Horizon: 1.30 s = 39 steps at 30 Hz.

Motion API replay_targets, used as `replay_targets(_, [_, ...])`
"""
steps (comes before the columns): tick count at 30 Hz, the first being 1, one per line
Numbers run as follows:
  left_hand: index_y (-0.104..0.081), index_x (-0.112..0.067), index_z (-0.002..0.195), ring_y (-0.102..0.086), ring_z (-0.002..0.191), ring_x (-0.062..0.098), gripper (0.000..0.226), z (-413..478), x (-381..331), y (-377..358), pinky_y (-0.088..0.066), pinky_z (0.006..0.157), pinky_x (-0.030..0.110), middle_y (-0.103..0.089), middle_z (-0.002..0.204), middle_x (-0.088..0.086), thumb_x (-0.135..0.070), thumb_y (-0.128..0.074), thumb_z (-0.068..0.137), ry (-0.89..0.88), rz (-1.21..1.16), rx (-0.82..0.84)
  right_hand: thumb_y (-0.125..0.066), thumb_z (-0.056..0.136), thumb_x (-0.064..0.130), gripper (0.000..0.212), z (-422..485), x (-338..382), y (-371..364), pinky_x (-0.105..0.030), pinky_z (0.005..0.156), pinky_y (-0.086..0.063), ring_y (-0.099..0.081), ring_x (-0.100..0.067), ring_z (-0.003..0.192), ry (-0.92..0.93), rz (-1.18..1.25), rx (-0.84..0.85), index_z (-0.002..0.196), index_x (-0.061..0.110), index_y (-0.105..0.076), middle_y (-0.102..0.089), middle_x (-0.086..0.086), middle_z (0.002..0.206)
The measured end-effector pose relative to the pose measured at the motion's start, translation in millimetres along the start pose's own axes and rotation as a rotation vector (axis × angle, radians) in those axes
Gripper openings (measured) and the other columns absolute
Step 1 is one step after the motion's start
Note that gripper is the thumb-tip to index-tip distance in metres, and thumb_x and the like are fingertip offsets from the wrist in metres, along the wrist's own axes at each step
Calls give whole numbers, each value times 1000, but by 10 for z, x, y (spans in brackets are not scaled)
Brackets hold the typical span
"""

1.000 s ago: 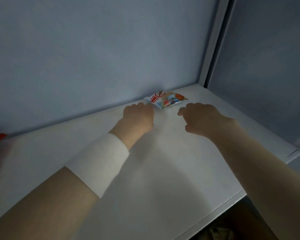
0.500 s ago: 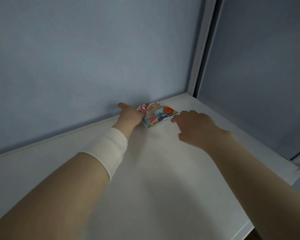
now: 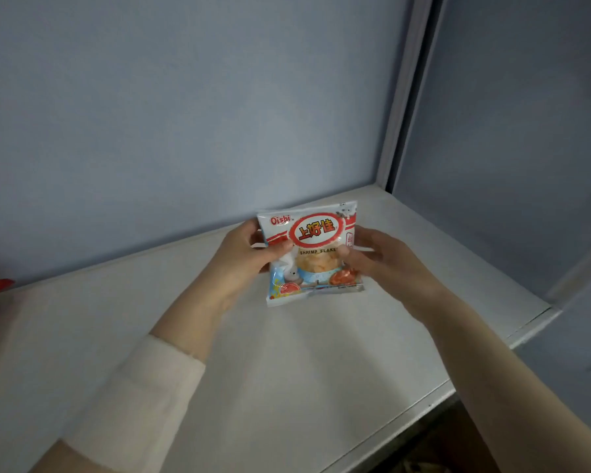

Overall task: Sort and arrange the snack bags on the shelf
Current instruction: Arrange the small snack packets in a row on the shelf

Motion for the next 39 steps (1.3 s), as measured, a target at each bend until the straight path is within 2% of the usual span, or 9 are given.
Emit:
replay_targets(4, [-59, -20, 102, -66, 87, 13, 21, -381, -71, 84, -54, 74, 26, -68, 102, 0, -10, -65, 84, -19, -45, -35, -65, 69, 38, 38, -352, 2, -316, -18, 77, -57, -71, -13, 87, -11, 261, 151, 100, 16, -67, -73, -1, 101])
replay_targets(7, [-53, -15, 110, -63, 86, 9, 29, -612, -54, 119, -51, 70, 13, -64, 102, 2, -8, -65, 85, -93, -106, -206, -68, 80, 23, 22, -423, -55, -381, -26, 77, -57, -71, -19, 81, -73, 438, -37, 95, 7, -69, -74, -7, 93])
replay_targets(12, [-58, -12, 111, -60, 108, 14, 34, -860, -40, -130, -47, 72, 4, -62, 118, 1, -24, -70, 82, -192, -48, -267, -74, 76, 24, 18, -595, 130, -452, -14, 54, -39, -52, -10, 55, 225, -99, -443, 84, 10, -69, -65, -8, 69])
replay_targets(18, [-59, -13, 117, -69, 91, 15, 62, -851, -243, -106, -55, 81, 32, -71, 106, 4, -44, -75, 66, -133, -161, -204, -73, 77, 31, 46, -960, 386, -715, -22, 85, -52, -63, -10, 98, 552, -382, -231, 119, 17, -63, -68, 3, 115])
replay_targets(22, [-67, -12, 99, -71, 79, 16, 12, -864, -231, 11, -57, 79, 33, -75, 89, 3, -13, -63, 87, -113, -321, -169, -70, 79, 28, 41, -977, 368, -512, -28, 88, -54, -62, -5, 102, 410, -126, -115, 119, 22, -63, -65, 8, 117])
replay_targets(27, [-68, -11, 91, -72, 75, 14, 16, -920, -191, 97, -58, 75, 31, -75, 83, 3, -10, -60, 77, -17, -567, 59, -74, 61, 44, 72, -924, 258, -390, -25, 93, -49, -55, -8, 113, 109, 106, -69, 127, 24, -53, -57, 11, 126])
replay_targets(32, [-67, -9, 101, -71, 87, 17, 29, -1010, -223, 95, -58, 81, 31, -74, 96, 7, -16, -56, 75, -11, -595, 163, -70, 69, 21, 25, -1002, 329, -580, -29, 84, -57, -69, -21, 93, 42, 489, 151, 93, 17, -67, -73, -6, 102])
replay_targets(36, [-56, -11, 123, -64, 97, 19, 41, -1059, -126, 174, -51, 86, 31, -68, 103, 5, -23, -61, 84, 52, -443, -87, -74, 76, 15, 12, -932, 333, -538, -32, 79, -58, -70, -23, 85, 28, 330, -93, 86, 16, -70, -74, -11, 95])
replay_targets(39, [-48, -12, 131, -59, 107, 21, 50, -1199, -42, 165, -50, 85, 31, -61, 111, 4, -29, -61, 87, 126, -361, -247, -77, 73, 21, 17, -965, 472, -426, -12, 58, -48, -60, -5, 61, 275, -157, -388, 89, 19, -70, -68, 5, 74])
Point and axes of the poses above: each hand's wrist, its own z-axis towards the middle knuckle, its own y-axis out of the back of the hand, x = y × z, the point moved 4 cm from there along z, towards the middle knuckle
